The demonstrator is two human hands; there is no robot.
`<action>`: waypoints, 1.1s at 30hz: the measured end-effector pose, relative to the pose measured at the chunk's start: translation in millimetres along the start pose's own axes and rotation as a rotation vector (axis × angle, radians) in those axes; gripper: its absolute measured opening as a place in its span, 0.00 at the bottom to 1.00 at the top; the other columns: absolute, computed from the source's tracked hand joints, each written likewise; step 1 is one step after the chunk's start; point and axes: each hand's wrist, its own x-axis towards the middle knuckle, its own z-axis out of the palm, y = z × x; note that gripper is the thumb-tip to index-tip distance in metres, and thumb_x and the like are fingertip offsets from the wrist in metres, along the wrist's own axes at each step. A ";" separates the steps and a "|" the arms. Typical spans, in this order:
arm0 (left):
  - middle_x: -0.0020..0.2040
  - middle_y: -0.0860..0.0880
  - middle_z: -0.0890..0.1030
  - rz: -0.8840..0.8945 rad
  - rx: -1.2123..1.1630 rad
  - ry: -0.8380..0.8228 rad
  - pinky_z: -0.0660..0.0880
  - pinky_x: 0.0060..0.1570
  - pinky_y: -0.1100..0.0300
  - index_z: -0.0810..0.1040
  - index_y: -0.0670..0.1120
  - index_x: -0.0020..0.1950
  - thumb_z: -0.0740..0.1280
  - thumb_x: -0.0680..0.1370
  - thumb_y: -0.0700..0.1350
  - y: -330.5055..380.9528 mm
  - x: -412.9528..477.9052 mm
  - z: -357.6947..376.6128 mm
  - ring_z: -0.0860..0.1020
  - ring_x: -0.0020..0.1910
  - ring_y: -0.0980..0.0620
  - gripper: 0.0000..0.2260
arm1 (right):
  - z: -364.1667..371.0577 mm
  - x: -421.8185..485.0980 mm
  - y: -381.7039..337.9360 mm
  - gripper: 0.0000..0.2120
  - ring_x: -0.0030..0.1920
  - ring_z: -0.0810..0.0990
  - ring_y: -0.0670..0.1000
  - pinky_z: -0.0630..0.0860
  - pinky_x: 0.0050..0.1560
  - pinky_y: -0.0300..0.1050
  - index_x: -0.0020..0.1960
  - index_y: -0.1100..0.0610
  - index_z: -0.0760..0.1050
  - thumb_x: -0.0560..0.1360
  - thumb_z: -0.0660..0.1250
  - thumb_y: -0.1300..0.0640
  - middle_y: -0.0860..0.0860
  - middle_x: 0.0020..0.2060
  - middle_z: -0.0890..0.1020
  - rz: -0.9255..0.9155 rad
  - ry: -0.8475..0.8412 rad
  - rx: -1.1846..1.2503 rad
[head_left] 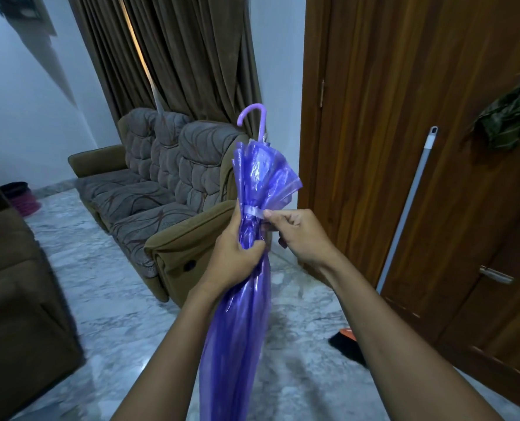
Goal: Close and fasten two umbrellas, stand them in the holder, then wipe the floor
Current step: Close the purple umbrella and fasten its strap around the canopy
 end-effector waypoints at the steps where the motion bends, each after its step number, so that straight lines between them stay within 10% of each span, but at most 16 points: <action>1: 0.47 0.55 0.83 0.012 -0.047 0.008 0.73 0.47 0.70 0.69 0.48 0.72 0.65 0.73 0.33 0.0 -0.4 -0.4 0.79 0.43 0.59 0.28 | -0.3 0.2 1.7 0.11 0.34 0.80 0.41 0.70 0.32 0.30 0.49 0.61 0.84 0.80 0.66 0.55 0.57 0.39 0.86 0.011 0.041 0.028; 6: 0.48 0.60 0.83 0.002 -0.207 -0.028 0.73 0.46 0.71 0.70 0.44 0.71 0.61 0.75 0.27 4.4 -7.3 1.1 0.79 0.44 0.63 0.26 | 4.2 -6.6 13.8 0.10 0.26 0.71 0.41 0.70 0.27 0.33 0.48 0.65 0.83 0.77 0.70 0.57 0.59 0.37 0.80 0.137 0.198 0.179; 11: 0.50 0.54 0.83 -0.063 -0.337 -0.025 0.76 0.47 0.64 0.71 0.51 0.69 0.62 0.73 0.34 1.1 -9.3 2.6 0.79 0.46 0.57 0.25 | 10.4 -9.1 17.3 0.09 0.41 0.83 0.49 0.83 0.51 0.51 0.47 0.57 0.84 0.75 0.73 0.51 0.57 0.44 0.86 0.268 0.156 0.281; 20: 0.58 0.46 0.64 -0.108 -0.017 -0.104 0.61 0.55 0.81 0.66 0.60 0.71 0.60 0.77 0.42 5.8 -2.2 -3.0 0.62 0.50 0.76 0.24 | 14.6 -10.0 7.6 0.10 0.22 0.75 0.41 0.70 0.23 0.32 0.50 0.65 0.76 0.79 0.67 0.57 0.48 0.25 0.80 0.327 0.152 0.455; 24: 0.72 0.64 0.59 0.073 0.088 -0.072 0.57 0.66 0.78 0.45 0.51 0.80 0.62 0.79 0.37 2.9 -9.8 -2.4 0.57 0.66 0.79 0.35 | 14.1 -6.1 6.4 0.08 0.36 0.85 0.48 0.80 0.37 0.42 0.43 0.61 0.80 0.75 0.73 0.56 0.55 0.38 0.86 0.280 0.239 0.391; 28: 0.75 0.54 0.67 0.002 0.055 0.006 0.62 0.71 0.63 0.58 0.52 0.78 0.61 0.80 0.39 2.9 -12.4 3.5 0.66 0.72 0.60 0.28 | 13.8 -4.1 4.4 0.10 0.44 0.86 0.56 0.83 0.50 0.52 0.44 0.63 0.82 0.74 0.74 0.55 0.57 0.41 0.87 0.242 0.288 0.239; 33: 0.72 0.61 0.66 -0.155 -0.011 -0.153 0.65 0.60 0.70 0.56 0.58 0.78 0.67 0.74 0.51 10.2 -11.1 -1.6 0.70 0.65 0.66 0.35 | 13.1 -8.1 6.2 0.12 0.44 0.85 0.61 0.82 0.49 0.59 0.40 0.60 0.81 0.74 0.73 0.51 0.59 0.39 0.86 0.181 0.312 0.067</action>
